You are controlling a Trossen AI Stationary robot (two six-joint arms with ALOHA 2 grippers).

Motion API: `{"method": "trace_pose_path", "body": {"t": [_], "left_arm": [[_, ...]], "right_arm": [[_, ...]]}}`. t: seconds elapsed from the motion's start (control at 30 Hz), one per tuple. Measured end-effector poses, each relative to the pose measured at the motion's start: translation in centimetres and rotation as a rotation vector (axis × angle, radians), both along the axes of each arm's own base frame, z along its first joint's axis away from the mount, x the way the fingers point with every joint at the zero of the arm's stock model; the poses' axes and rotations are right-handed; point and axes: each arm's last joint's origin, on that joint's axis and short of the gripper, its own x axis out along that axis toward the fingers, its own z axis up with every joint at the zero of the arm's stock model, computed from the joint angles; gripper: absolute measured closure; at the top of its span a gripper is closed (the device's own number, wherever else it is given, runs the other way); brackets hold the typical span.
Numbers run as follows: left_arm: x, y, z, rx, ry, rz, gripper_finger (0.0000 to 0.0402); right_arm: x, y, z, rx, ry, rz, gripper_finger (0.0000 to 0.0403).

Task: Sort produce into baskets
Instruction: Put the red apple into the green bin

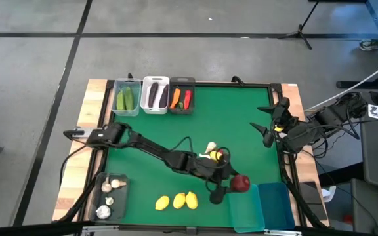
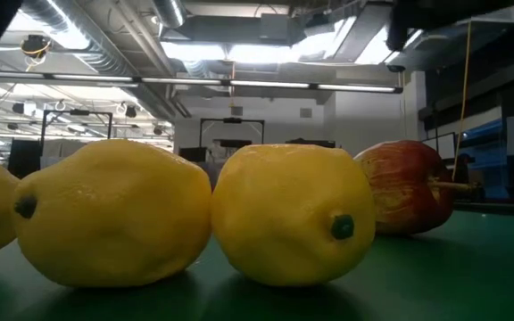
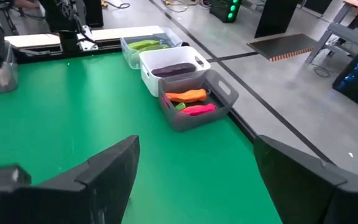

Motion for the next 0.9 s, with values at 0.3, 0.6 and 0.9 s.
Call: {"method": "trace_pose_path", "body": {"t": [0.3, 0.6, 0.9], "left_arm": [[2.3, -2.7, -2.5, -0.023, 0.001, -0.163, 0.0132], [3.2, -1.8, -3.6, 0.04, -0.022, -0.079, 0.0132], [3.2, -1.9, -3.5, 0.097, -0.039, -0.097, 0.0101]], "right_arm": [[-0.1, 0.0, -0.1, -0.007, 0.009, 0.002, 0.0086], [0.0, 0.0, -0.1, 0.007, 0.013, 0.014, 0.0086], [-0.1, 0.0, -0.2, 0.016, 0.029, 0.031, 0.0086]]}}
